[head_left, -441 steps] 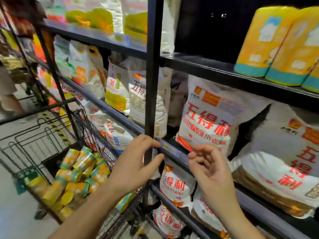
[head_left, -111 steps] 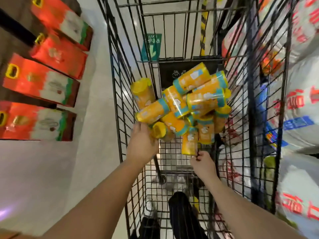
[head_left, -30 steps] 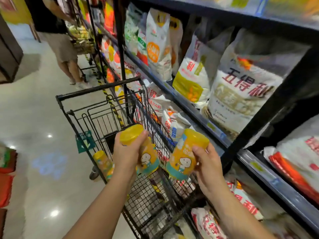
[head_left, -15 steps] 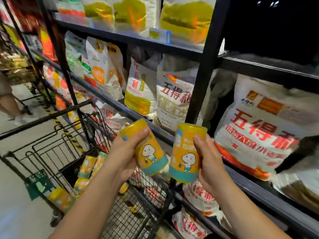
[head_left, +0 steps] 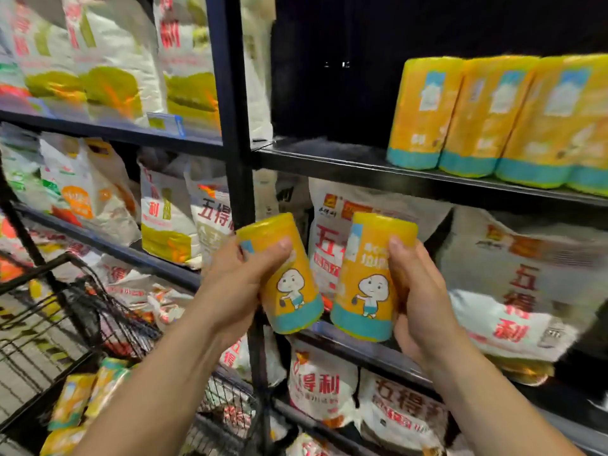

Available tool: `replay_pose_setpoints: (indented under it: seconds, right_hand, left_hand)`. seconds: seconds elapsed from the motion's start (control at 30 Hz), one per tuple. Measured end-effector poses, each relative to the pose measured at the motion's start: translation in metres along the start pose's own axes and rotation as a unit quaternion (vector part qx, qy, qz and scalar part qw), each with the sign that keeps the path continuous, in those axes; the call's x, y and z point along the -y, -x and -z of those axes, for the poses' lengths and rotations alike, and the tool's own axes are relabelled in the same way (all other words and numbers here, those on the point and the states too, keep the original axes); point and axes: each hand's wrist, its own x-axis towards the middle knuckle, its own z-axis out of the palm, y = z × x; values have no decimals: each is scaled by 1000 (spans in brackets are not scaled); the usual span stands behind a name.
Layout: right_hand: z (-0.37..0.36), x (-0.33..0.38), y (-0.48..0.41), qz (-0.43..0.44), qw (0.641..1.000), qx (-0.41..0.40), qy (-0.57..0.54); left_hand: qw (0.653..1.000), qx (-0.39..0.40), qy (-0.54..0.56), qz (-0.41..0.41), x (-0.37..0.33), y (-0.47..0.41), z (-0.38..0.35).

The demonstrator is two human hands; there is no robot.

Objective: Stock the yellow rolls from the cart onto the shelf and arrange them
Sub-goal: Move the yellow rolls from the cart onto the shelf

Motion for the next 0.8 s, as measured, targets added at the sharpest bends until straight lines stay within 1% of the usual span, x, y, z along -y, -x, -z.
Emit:
replay_pose_setpoints:
  seconds: [0.2,0.4,0.6,0.8]
  right_hand:
    - [66,58,13,50,998,8,27]
    - [134,116,30,92,994,-12,64]
    - [192,171,51,136,987,-4,83]
    - [237,220,71,188,974,-26,126]
  left_hand:
    - [997,25,-36,-58,-14,8,-88]
    - [989,52,-65,-121,-26,25,-178]
    - [974,99,-81,-189,-41,49,-262]
    - [950,131,-123,-257,-54,61,-330]
